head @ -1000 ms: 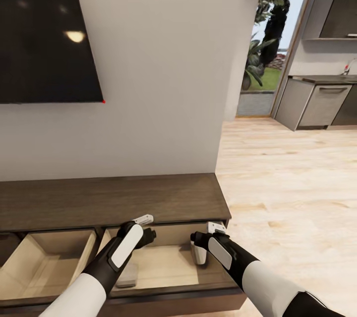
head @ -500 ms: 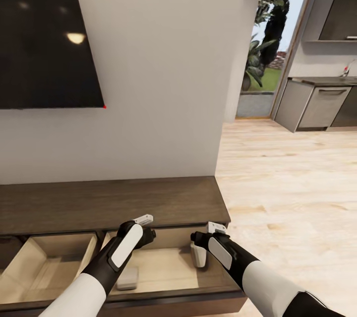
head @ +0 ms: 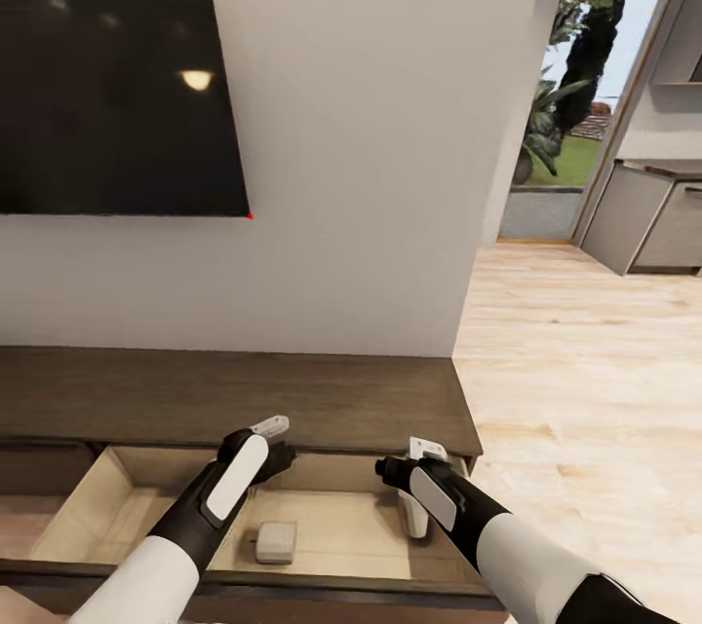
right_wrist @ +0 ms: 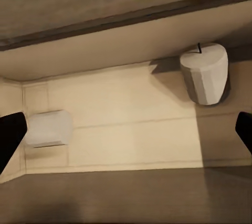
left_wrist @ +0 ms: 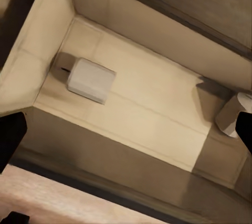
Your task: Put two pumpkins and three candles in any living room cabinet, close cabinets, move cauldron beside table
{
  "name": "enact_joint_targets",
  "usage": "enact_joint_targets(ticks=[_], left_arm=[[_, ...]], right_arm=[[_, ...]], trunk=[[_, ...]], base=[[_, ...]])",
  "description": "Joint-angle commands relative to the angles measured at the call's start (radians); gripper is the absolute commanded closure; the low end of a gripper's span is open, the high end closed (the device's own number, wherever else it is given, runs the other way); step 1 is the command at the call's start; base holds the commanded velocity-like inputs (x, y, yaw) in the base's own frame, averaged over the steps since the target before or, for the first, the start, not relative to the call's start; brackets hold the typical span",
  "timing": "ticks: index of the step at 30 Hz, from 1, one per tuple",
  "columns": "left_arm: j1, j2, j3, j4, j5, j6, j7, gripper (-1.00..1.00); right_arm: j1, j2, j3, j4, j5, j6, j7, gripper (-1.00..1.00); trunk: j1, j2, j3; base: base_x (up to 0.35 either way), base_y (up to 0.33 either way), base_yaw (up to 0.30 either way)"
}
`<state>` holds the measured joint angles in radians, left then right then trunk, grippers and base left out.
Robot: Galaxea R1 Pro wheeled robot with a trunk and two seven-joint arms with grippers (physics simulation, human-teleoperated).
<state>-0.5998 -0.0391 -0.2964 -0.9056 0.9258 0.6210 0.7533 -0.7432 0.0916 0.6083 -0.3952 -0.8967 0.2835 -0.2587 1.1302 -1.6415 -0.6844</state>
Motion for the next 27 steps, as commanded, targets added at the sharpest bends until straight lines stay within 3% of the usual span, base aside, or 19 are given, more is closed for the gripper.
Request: enact_joint_targets(ticks=[1,4,11,17,23,27], left_arm=[[-0.001,0.003,0.003,-0.002,0.009,0.000,0.009,-1.00],[0.000,0.010,0.010,-0.004,0.009,0.000,0.009,-1.00],[0.001,0.022,0.015,0.000,0.006,0.000,0.009,-1.00],[0.007,0.086,0.014,0.005,0.010,-0.001,0.009,-1.00],[0.012,0.172,0.014,-0.023,0.012,0.000,0.008,-1.00],[0.022,0.228,0.014,-0.064,0.040,0.000,0.008,-1.00]], right_arm=[[-0.001,-0.001,0.008,-0.002,-0.008,0.003,-0.008,-1.00],[-0.001,-0.001,0.007,-0.002,-0.007,0.001,-0.006,-1.00],[-0.001,-0.001,0.007,-0.002,-0.007,-0.002,-0.005,-1.00],[-0.001,-0.001,0.007,-0.002,-0.006,-0.004,0.006,-1.00],[-0.001,-0.001,0.007,-0.002,-0.005,-0.004,0.018,-1.00],[-0.001,0.000,0.007,-0.002,-0.005,-0.005,0.019,-1.00]], trunk=[[-0.004,0.007,0.002],[-0.016,0.028,0.012],[-0.016,0.028,0.012],[-0.016,0.028,0.012],[-0.016,0.028,0.012],[-0.016,0.028,0.012]], base=[[0.000,0.000,0.288],[0.000,0.000,0.288],[0.000,0.000,0.288],[0.000,0.000,0.288],[0.000,0.000,0.288],[-0.027,0.003,0.288]])
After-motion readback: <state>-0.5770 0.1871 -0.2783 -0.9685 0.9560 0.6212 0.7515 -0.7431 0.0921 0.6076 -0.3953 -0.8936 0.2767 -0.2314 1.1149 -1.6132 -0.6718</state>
